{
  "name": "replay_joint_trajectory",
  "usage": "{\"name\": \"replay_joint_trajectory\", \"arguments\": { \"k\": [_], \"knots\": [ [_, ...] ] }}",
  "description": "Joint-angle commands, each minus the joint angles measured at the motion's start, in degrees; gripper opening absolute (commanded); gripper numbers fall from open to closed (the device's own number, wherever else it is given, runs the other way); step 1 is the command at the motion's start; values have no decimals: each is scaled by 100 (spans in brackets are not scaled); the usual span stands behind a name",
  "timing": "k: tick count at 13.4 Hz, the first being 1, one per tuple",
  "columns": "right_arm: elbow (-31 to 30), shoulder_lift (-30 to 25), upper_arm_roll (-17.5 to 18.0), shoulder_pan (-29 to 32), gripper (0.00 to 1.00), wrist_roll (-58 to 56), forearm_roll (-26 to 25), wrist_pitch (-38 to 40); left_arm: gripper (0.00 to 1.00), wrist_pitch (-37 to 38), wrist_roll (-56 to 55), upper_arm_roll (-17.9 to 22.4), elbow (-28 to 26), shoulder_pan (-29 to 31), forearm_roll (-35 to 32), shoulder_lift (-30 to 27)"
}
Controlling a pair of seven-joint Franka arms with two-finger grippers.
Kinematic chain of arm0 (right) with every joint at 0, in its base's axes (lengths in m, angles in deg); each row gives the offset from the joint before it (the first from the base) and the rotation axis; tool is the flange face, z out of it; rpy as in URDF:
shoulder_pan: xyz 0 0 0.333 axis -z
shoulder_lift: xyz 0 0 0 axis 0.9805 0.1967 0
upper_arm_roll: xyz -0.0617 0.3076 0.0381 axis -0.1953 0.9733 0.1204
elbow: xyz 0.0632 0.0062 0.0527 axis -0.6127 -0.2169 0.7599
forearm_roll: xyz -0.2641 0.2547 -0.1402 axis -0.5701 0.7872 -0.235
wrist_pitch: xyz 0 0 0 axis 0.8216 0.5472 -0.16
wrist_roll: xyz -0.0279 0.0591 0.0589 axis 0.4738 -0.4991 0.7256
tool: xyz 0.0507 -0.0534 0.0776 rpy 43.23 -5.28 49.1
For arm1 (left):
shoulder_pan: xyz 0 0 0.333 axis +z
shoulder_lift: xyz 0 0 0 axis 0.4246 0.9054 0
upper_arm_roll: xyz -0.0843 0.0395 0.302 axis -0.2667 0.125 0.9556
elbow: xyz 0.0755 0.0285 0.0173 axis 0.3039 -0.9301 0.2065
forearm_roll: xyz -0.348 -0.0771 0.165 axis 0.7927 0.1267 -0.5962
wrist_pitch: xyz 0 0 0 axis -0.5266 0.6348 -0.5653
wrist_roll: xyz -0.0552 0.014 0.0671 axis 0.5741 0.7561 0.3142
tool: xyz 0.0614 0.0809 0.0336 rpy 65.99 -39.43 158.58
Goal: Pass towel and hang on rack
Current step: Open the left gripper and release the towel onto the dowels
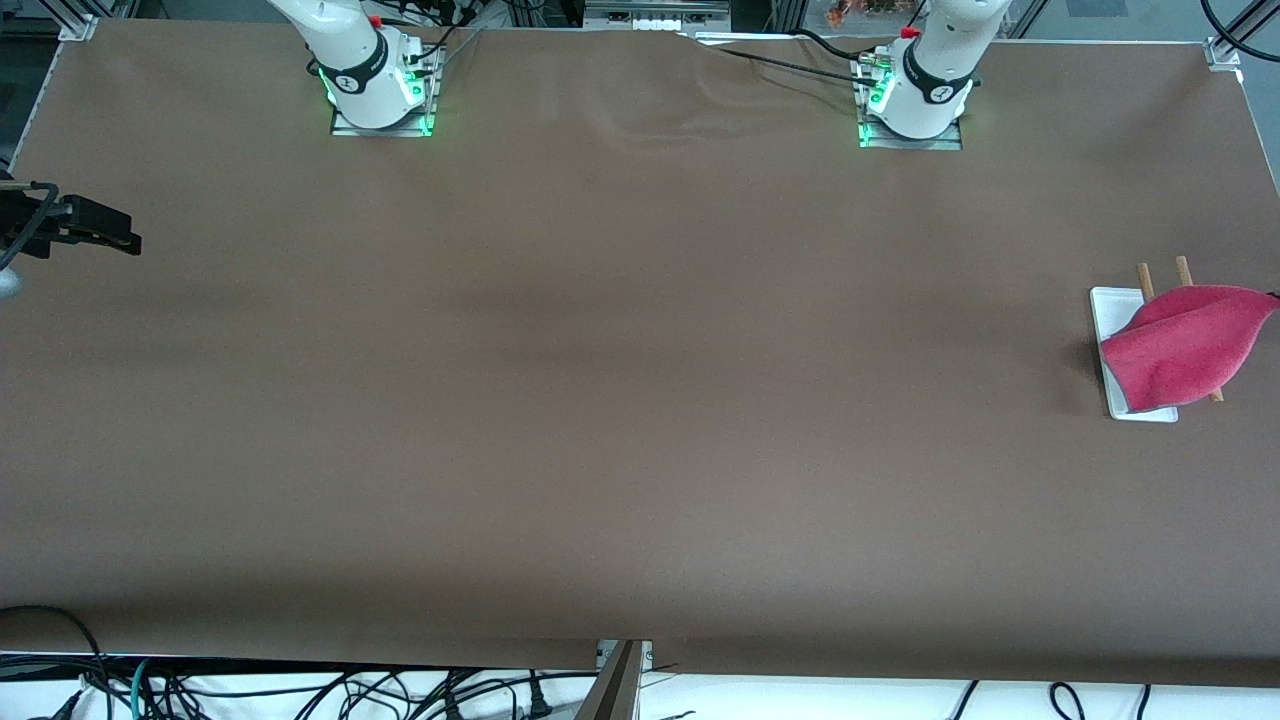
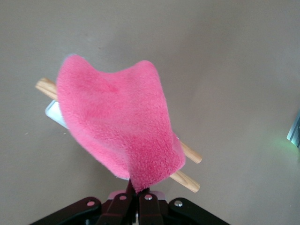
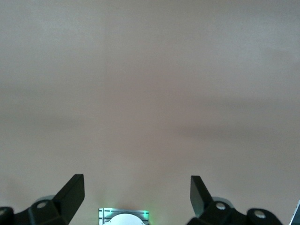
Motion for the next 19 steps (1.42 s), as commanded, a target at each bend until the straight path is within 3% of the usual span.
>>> {"name": "replay_joint_trajectory", "arguments": {
  "k": [1,11,12,13,14,15,19],
  "knots": [
    [-50,-57,23,12,100,24,96,44,0,58,292,4,162,70,-150,204],
    [-50,-57,23,21,100,-11,87,9,0,-329,582,216,355,123,-133,459],
    [-50,-49,23,21,100,-20,87,0,30,-329,591,216,425,106,-133,494],
    [-42,-57,23,21,100,-11,96,0,85,-329,600,216,478,105,-115,529],
    [-42,-49,23,21,100,-11,96,0,86,-329,609,216,514,97,-115,555],
    [-42,-48,41,12,100,-3,96,0,100,-329,635,216,549,123,-72,564],
    [-42,-49,41,12,100,-11,96,-8,100,-268,609,163,908,53,-80,512]
  ]
}}
